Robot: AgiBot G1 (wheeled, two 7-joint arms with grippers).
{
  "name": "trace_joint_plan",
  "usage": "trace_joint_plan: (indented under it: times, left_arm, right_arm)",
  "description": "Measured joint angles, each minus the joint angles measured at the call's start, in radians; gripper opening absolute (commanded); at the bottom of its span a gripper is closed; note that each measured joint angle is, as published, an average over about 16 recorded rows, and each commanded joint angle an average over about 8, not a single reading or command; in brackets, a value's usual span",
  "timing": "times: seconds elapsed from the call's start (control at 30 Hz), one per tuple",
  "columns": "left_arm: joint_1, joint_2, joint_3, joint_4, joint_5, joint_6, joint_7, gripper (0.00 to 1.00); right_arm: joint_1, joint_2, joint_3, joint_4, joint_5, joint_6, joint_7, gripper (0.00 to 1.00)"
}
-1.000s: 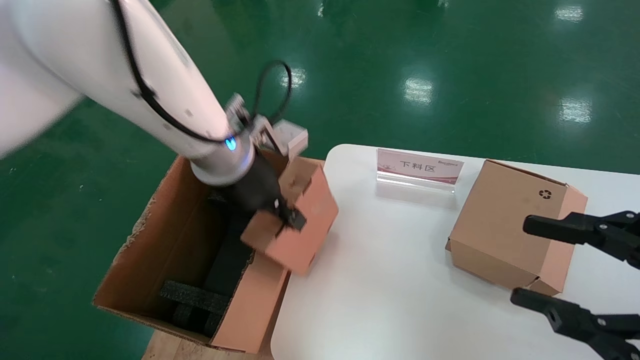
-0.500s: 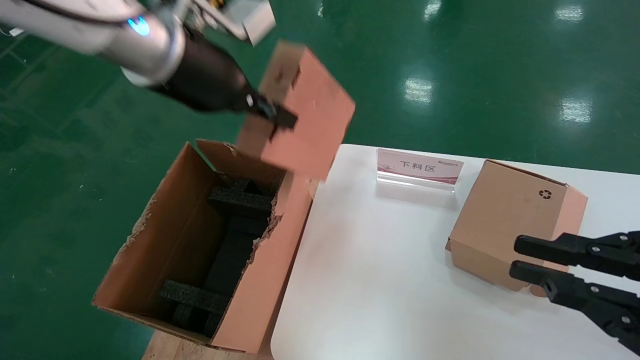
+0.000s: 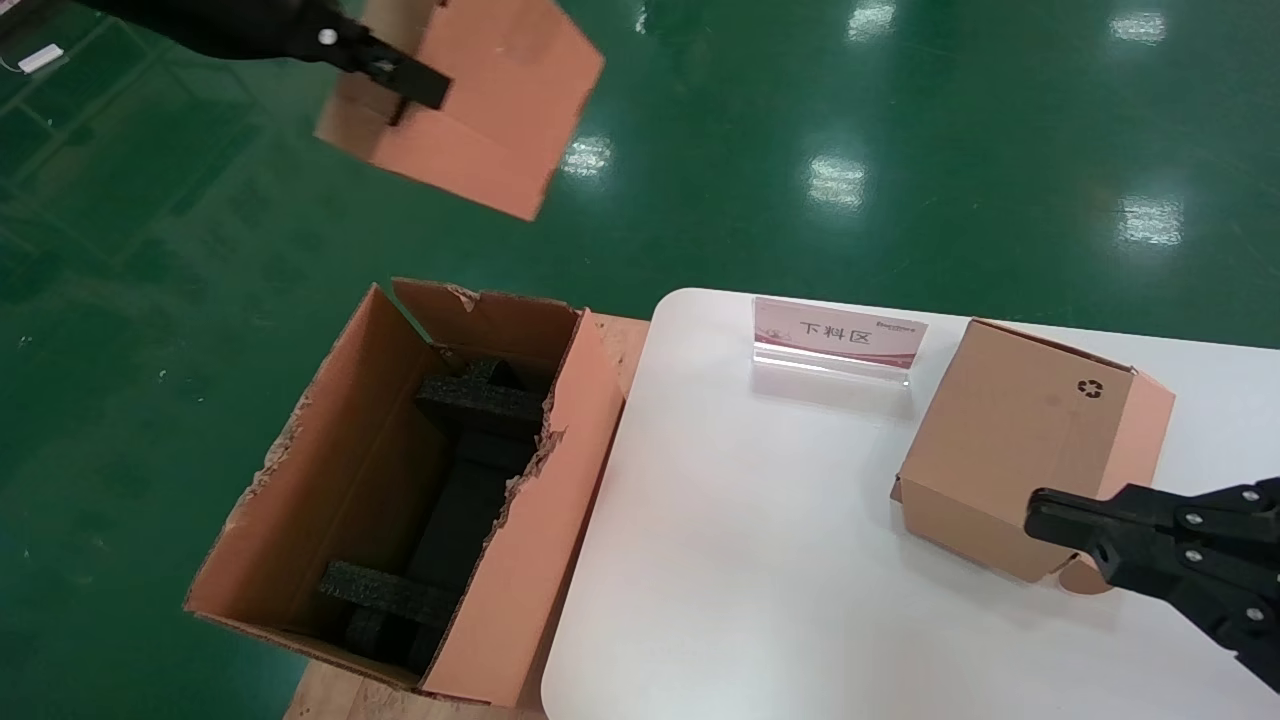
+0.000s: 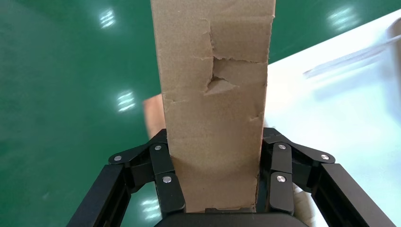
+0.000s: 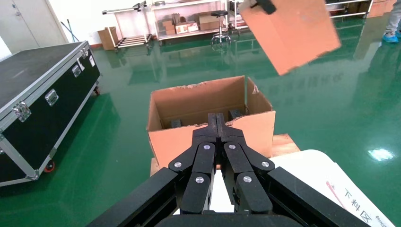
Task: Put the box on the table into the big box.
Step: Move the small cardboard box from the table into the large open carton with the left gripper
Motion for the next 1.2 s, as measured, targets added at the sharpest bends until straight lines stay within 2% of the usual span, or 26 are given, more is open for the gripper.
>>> trace_joint_plan:
  times: [0.23,0.5,0.9,1.2]
  left_arm:
    - [-0.031,-0.014,0.069,0.056,0.028,0.054,0.046,0.00]
    - [-0.066,-0.043,0.201,0.114,-0.011,0.098,0.031,0.00]
    - [-0.137,-0.069,0.450,0.170,-0.180,0.133,-0.096,0.00]
    - [-0.182,-0.034,0.669,0.209,-0.344,0.143,-0.192,0.00]
  right_arm:
    - [0.000,0.000,0.000,0.000,0.000,0.000,0.000,1.00]
    - [0.000,0.000,0.000,0.000,0.000,0.000,0.000,1.00]
    - [0.000,0.000,0.000,0.000,0.000,0.000,0.000,1.00]
    - [0.000,0.000,0.000,0.000,0.000,0.000,0.000,1.00]
